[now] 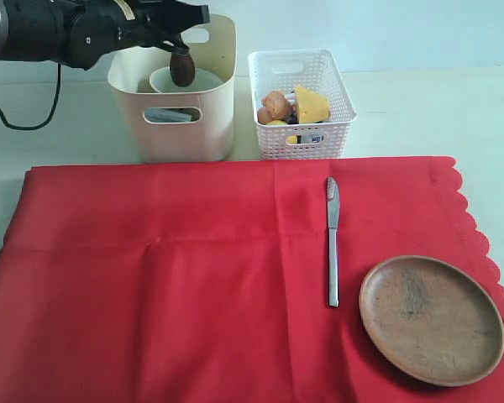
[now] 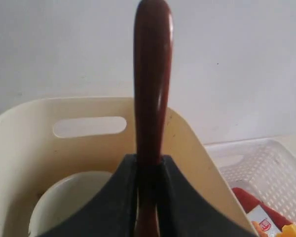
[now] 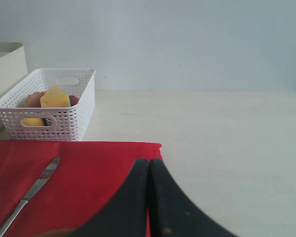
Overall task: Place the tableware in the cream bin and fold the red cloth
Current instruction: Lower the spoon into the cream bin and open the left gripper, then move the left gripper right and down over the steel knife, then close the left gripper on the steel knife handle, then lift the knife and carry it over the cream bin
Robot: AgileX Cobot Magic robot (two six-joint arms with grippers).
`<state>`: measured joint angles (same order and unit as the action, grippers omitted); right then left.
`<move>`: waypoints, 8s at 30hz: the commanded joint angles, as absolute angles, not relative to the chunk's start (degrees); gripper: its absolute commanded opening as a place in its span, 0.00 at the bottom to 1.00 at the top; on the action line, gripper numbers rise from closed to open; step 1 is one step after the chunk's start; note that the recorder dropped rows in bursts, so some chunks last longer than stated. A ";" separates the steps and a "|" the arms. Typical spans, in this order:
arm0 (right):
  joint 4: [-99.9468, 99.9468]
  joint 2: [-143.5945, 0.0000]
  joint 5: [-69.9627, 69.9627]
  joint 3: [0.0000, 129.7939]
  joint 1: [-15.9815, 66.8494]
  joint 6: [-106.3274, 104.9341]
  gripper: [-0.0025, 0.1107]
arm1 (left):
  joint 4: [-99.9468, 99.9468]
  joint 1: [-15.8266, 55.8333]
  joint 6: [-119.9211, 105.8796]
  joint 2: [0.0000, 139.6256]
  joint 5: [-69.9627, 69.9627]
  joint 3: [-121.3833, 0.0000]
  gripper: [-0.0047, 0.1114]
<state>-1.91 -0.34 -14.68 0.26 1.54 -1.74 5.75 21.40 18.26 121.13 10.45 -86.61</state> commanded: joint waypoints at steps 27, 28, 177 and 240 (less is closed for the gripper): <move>-2.00 0.00 -13.98 0.00 1.32 -1.93 0.02 | 7.10 21.57 17.62 108.35 -13.26 -86.61 0.45; -2.00 0.00 -13.98 0.00 1.32 -1.93 0.02 | 7.10 21.57 17.62 107.51 -16.07 -86.61 0.45; -2.00 0.00 -13.98 0.00 1.32 -1.93 0.02 | -1.43 53.76 24.23 139.54 -65.70 -111.52 0.44; -2.00 0.00 -13.98 0.00 1.32 -1.93 0.02 | -5.28 43.83 13.70 113.18 -61.37 -111.52 0.04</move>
